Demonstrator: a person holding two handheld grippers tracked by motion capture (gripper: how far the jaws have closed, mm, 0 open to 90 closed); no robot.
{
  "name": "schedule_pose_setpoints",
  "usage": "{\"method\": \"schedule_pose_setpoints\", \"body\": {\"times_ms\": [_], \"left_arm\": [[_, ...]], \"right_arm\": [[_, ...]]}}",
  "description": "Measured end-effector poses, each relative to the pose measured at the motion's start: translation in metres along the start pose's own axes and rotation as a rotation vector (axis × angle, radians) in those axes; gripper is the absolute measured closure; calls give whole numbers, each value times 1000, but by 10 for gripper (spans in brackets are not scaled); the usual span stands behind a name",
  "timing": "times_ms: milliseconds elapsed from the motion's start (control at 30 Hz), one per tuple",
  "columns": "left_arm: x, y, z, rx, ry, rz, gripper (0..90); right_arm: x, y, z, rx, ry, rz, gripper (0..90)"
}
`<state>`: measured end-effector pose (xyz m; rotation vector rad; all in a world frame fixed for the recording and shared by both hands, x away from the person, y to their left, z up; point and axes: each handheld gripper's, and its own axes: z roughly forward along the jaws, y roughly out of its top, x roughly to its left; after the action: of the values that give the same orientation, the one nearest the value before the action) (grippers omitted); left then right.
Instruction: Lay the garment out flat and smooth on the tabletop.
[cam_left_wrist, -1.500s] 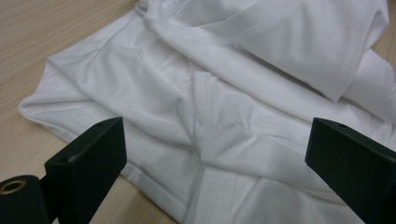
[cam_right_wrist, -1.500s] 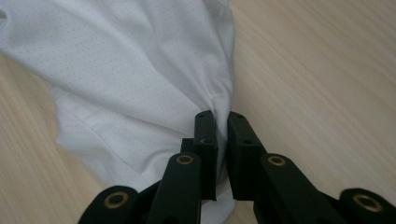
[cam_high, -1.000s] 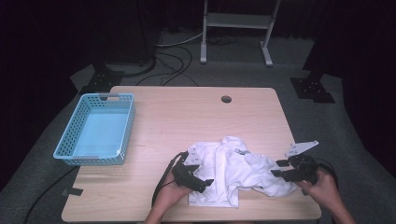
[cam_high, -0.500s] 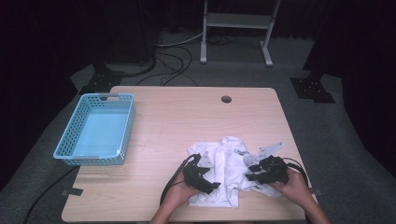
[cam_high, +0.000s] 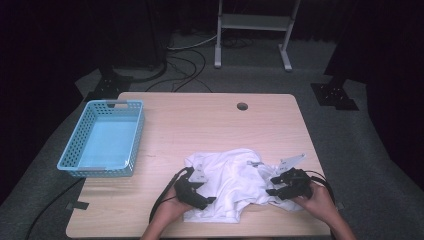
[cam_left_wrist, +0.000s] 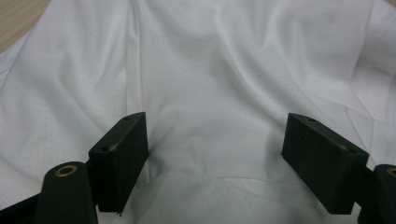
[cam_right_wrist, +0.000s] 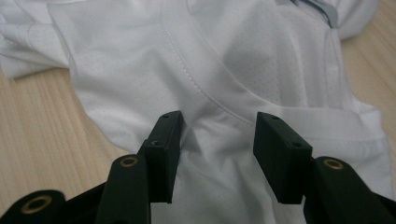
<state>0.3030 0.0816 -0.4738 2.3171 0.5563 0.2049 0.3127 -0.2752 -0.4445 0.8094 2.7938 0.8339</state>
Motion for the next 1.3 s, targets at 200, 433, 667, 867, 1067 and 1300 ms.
{"method": "schedule_pose_setpoints", "body": {"times_ms": [200, 433, 667, 867, 1067, 1300], "left_arm": [[11, -17, -19, 16, 17, -21, 218], [14, -28, -32, 35, 17, -26, 218], [8, -37, -42, 48, -4, -18, 205], [0, -32, -43, 72, -24, -3, 189], [7, -11, -38, 45, -7, 24, 189], [18, 15, -14, 37, -30, 40, 247]], "right_arm": [[1, 1, 5, -8, 11, 10, 502], [17, 4, 17, -24, 53, -10, 498], [41, 3, 20, -23, 88, -47, 489], [51, 1, 15, -4, 121, -75, 448], [24, 7, -9, -81, 60, -31, 415], [-9, 12, -8, -70, 71, 17, 440]]}}
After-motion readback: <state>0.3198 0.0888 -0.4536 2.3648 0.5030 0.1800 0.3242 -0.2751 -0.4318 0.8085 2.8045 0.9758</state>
